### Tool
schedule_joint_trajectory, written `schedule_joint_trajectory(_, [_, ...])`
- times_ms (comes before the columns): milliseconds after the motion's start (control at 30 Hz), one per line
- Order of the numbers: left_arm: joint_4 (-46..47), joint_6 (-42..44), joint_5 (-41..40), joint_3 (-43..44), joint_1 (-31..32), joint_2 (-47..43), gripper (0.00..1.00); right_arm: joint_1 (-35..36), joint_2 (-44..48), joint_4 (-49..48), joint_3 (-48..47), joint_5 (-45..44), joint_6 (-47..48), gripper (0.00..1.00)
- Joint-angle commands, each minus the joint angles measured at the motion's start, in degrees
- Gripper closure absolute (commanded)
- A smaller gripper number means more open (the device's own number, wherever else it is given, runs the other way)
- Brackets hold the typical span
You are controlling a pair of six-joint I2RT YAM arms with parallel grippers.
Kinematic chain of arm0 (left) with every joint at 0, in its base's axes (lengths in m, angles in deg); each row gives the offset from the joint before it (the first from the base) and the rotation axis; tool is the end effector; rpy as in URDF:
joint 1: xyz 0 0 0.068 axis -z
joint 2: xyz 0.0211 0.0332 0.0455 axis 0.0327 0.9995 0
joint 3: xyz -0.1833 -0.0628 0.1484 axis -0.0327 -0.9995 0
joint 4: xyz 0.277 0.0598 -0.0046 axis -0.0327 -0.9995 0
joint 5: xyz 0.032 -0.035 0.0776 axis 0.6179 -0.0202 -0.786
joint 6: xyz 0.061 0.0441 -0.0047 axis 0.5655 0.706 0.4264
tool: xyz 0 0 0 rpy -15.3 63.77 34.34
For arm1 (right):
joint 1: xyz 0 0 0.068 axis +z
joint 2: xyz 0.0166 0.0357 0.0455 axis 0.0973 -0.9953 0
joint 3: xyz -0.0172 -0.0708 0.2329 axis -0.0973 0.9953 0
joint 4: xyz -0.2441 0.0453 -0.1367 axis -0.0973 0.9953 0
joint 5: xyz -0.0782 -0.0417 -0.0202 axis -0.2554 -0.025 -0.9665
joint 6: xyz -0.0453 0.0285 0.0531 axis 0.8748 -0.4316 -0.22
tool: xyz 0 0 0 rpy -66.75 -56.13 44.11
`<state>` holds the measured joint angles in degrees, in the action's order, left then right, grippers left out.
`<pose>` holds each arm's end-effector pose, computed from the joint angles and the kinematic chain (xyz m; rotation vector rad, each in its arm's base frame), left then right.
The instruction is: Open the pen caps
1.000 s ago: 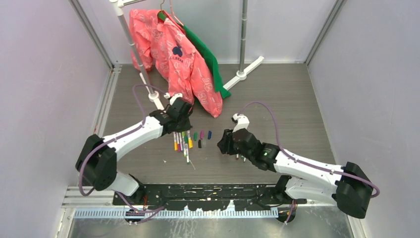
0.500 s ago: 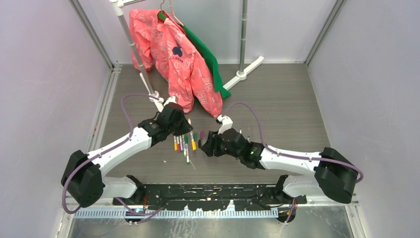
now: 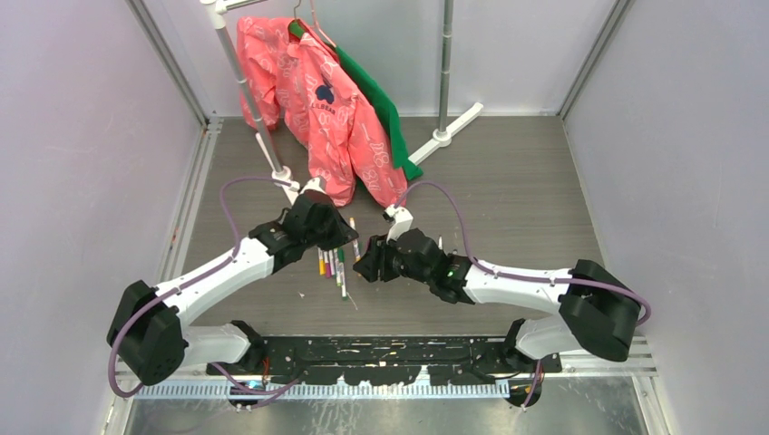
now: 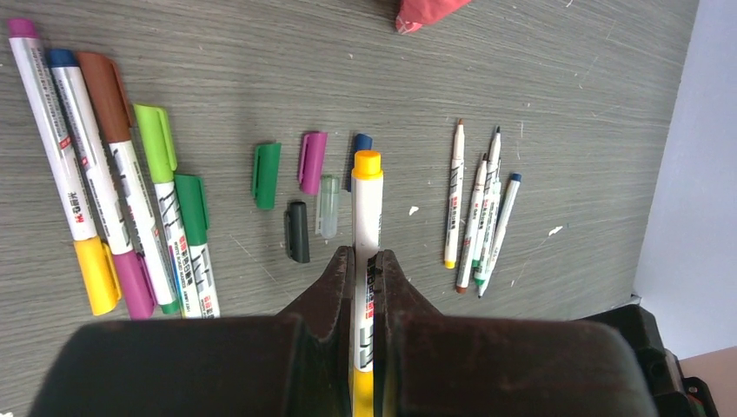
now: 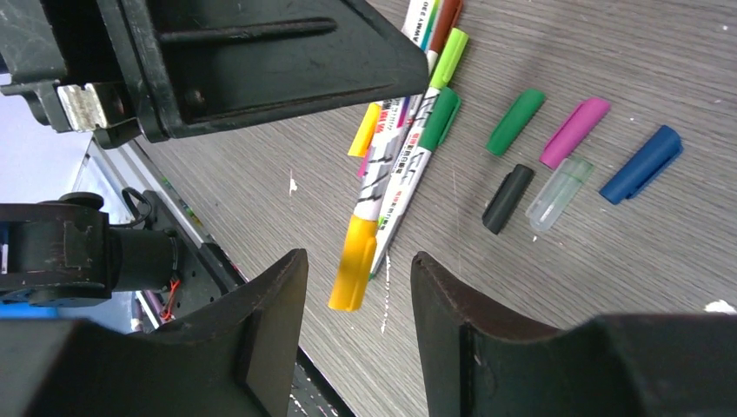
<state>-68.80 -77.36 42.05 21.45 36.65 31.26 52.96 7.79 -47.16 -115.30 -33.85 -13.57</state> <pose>0.2509 -0.1936 0.1939 -0.3867 2.3631 -0.7441 0.1772 0.2837 0.1586 -0.3597 2.1214 0.9899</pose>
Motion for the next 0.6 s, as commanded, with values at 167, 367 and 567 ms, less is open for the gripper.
schedule_joint_trajectory(167, [5.1,-1.3,2.5,-0.9,0.2,-2.5,1.00,0.8,-2.7,-4.5,-3.7,1.6,0.0,0.51])
schedule_joint_trajectory(367, [6.7,-2.8,3.4,-2.6,0.2,-4.9,1.00,0.7,-3.2,-5.7,-3.6,2.0,-0.4,0.74])
schedule_joint_trajectory(567, [6.3,-3.7,3.0,-5.4,0.8,-8.0,1.00,1.4,-3.4,-7.1,-3.3,2.1,-1.4,0.99])
